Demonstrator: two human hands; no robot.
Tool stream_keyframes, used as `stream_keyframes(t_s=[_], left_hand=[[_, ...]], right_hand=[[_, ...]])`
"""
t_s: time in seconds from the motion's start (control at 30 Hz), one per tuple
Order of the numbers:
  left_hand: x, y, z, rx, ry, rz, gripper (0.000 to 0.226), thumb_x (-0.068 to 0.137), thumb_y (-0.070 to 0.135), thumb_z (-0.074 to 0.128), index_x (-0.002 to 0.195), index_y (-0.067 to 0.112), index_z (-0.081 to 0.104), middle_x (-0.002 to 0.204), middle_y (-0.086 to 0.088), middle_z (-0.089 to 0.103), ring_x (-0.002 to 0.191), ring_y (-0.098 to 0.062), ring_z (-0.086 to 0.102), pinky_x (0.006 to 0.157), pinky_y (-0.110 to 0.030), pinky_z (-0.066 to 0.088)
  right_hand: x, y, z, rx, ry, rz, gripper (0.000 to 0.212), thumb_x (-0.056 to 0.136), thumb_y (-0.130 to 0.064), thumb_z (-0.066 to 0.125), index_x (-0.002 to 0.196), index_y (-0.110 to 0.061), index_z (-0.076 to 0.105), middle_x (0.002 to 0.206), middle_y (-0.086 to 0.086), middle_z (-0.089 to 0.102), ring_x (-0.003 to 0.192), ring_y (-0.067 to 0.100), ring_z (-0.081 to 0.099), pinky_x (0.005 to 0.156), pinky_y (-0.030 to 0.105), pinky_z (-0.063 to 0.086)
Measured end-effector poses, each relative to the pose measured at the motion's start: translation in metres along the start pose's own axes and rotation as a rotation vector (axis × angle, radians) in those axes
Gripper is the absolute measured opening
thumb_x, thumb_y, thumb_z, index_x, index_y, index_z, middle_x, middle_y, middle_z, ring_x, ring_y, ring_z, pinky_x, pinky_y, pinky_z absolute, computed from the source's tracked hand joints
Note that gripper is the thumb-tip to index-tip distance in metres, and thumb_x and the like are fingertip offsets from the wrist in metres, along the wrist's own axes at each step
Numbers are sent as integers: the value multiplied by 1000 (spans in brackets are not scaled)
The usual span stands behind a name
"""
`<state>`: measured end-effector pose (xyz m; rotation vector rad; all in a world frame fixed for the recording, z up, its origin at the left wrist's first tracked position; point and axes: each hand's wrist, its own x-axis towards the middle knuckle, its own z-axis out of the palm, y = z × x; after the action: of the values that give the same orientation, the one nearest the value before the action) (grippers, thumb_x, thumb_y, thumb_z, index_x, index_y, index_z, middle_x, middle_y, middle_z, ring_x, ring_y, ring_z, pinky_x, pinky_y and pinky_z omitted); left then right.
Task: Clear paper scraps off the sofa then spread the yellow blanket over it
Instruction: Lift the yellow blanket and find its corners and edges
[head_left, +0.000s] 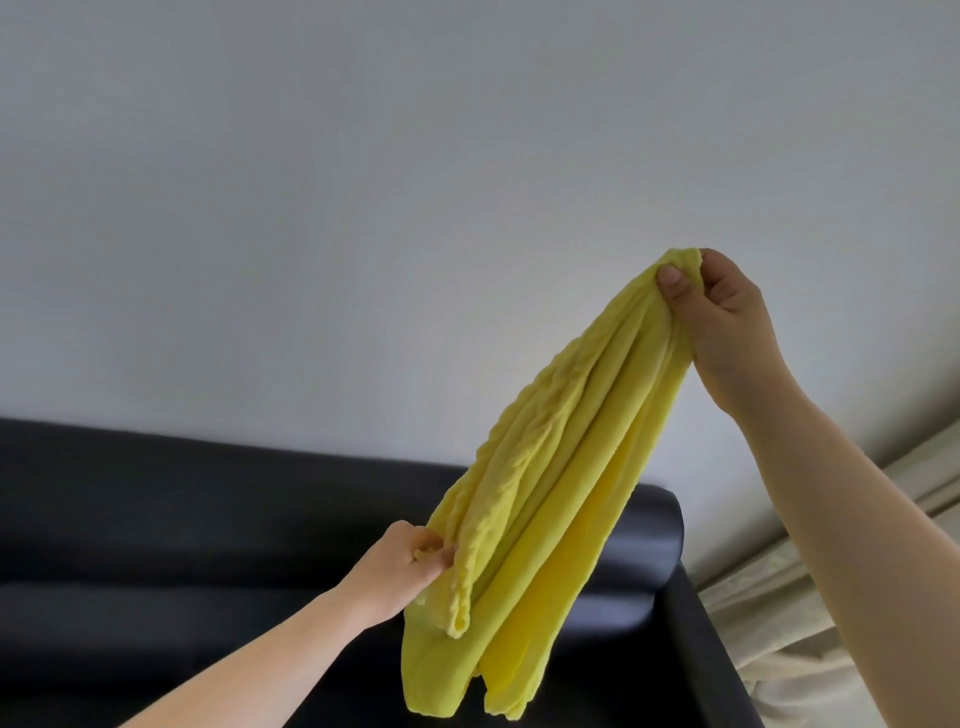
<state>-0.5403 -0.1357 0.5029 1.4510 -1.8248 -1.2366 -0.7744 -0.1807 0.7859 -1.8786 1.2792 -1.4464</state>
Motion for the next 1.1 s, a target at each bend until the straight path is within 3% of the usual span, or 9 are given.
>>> stream_keyframes(t_s=[0.13,0.27,0.43,0.53,0.67,0.73,0.93,1.03,1.1], left_hand=[[0,10,9,102,84,-20,86,51,92,51,113,33,51,114,15,40,105,-7,47,92,-30,47],[-3,35,9,0,340,155,80,59,82,61,124,39,41,116,21,48,105,-1,51,93,-30,49],[0,54,7,-178,453,196,82,72,74,55,140,35,29,136,16,41,122,-6,45,103,-36,44],[2,73,-3,-183,459,357,66,84,69,41,139,34,33,136,18,44,125,-1,44,105,-33,41],[12,81,-34,-254,48,244,47,87,51,54,132,47,39,124,21,57,113,-2,55,101,-37,47],[11,80,-40,-157,-16,196,37,85,43,63,120,44,53,113,20,63,104,-3,60,94,-34,50],[-2,62,-43,-177,186,159,28,72,44,78,92,30,64,85,9,71,75,-3,67,67,-23,53],[-7,40,-46,40,283,224,23,78,34,73,93,28,56,82,8,65,73,-5,63,68,-27,53],[-12,26,-45,155,453,310,24,83,22,69,98,23,51,91,8,58,79,-5,58,69,-28,51]], right_hand=[[0,-5,-3,33,-22,-4,12,90,-33,63,84,-24,61,80,-2,57,82,21,54,75,38,45],[-1,-7,-1,61,-38,1,21,78,-45,66,83,-25,62,81,-1,58,84,23,55,77,41,46],[0,-2,4,59,-51,5,10,87,-35,65,81,-27,63,79,-2,59,82,21,56,75,39,47],[-2,-3,5,62,-50,3,12,86,-38,67,80,-28,63,80,-1,60,82,22,56,76,41,47],[-3,-5,4,75,-53,2,20,79,-45,68,82,-26,63,81,1,59,83,23,56,77,42,46],[-3,-3,4,51,-54,-2,13,87,-36,66,84,-24,62,80,-1,59,81,20,56,75,38,46],[4,14,1,-82,219,78,15,91,-29,62,80,-20,57,71,-2,51,66,11,47,63,28,41],[9,24,-1,-105,363,137,25,90,-31,63,71,-24,48,63,-8,43,58,7,40,57,25,36],[13,27,-2,-120,403,151,24,89,-32,63,73,-22,48,64,-8,42,58,8,39,57,26,36]])
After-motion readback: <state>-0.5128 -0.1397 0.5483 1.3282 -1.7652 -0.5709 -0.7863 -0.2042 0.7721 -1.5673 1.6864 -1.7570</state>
